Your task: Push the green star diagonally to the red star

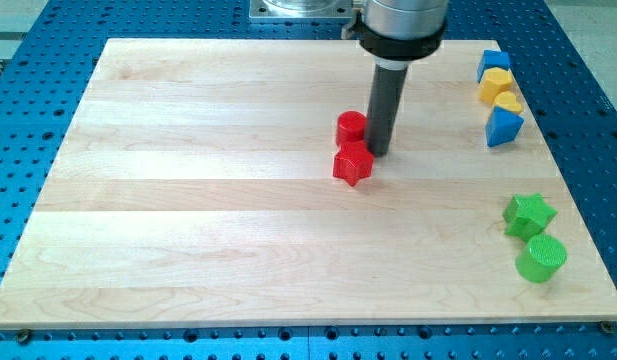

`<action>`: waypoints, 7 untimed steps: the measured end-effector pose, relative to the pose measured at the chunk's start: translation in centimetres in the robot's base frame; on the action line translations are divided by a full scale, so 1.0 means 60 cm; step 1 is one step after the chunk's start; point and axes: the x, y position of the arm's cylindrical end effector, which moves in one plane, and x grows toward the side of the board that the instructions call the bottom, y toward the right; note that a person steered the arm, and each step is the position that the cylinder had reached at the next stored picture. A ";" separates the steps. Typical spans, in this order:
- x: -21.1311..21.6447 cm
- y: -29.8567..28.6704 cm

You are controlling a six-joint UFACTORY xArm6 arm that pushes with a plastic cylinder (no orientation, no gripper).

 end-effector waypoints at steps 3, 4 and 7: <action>0.073 0.019; 0.105 0.080; 0.147 0.438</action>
